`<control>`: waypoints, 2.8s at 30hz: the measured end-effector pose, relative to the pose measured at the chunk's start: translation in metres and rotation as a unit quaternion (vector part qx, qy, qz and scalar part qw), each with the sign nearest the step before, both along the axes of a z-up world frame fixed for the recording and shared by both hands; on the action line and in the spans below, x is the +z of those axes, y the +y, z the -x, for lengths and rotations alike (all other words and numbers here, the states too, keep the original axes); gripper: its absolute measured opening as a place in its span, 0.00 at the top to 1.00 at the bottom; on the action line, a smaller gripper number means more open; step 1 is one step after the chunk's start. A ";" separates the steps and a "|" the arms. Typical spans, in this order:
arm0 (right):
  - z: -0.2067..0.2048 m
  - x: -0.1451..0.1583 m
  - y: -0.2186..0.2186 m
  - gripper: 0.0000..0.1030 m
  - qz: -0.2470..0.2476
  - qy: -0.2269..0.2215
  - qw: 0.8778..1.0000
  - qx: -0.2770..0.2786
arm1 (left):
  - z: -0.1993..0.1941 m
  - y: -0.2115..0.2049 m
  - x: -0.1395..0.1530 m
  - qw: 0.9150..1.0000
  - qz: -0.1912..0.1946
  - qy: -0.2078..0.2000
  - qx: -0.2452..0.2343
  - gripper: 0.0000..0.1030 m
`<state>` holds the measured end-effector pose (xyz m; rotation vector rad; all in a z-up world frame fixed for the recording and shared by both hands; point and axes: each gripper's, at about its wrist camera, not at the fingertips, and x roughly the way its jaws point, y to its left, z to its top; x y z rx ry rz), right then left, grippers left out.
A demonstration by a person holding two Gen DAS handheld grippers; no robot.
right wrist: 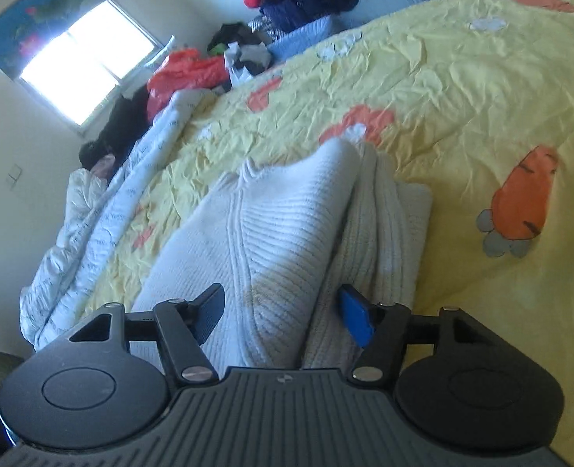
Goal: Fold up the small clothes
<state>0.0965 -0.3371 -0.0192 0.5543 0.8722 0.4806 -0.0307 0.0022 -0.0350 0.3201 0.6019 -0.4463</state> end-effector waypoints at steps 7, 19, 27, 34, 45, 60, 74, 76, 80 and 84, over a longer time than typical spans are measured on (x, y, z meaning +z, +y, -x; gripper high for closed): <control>0.007 0.002 0.005 0.78 0.022 -0.016 0.999 0.029 | -0.002 -0.006 -0.005 1.000 -0.024 -0.008 0.015 0.82; 0.005 0.003 -0.019 0.51 0.006 -0.010 1.000 0.012 | -0.005 -0.003 -0.010 0.999 -0.018 0.021 0.026 0.83; -0.059 0.012 -0.027 0.36 -0.025 0.006 0.999 -0.040 | -0.012 -0.001 -0.009 0.998 -0.004 0.042 0.037 0.82; -0.074 0.002 -0.006 0.79 0.001 -0.015 1.000 -0.025 | -0.017 0.003 -0.007 0.997 0.018 0.063 0.048 0.82; -0.063 -0.011 -0.012 0.60 0.080 -0.019 0.994 -0.074 | -0.020 0.001 -0.008 0.996 0.027 0.072 0.050 0.82; -0.007 -0.012 0.063 0.43 0.237 -0.162 0.956 0.057 | -0.018 0.000 -0.009 0.996 0.028 0.071 0.055 0.82; 0.067 -0.010 0.075 0.33 0.266 -0.211 0.937 0.081 | 0.016 0.031 0.023 0.997 0.042 0.067 0.020 0.81; 0.065 -0.001 0.061 0.40 0.232 -0.181 0.953 0.068 | 0.020 0.044 0.039 0.997 0.056 0.055 0.019 0.81; 0.063 0.034 0.046 0.37 0.185 -0.184 0.965 0.030 | 0.003 0.055 0.078 0.991 0.128 0.014 0.047 0.80; 0.021 0.057 0.039 0.12 0.124 -0.188 0.974 -0.019 | -0.045 0.006 0.079 0.993 0.102 -0.031 0.051 0.79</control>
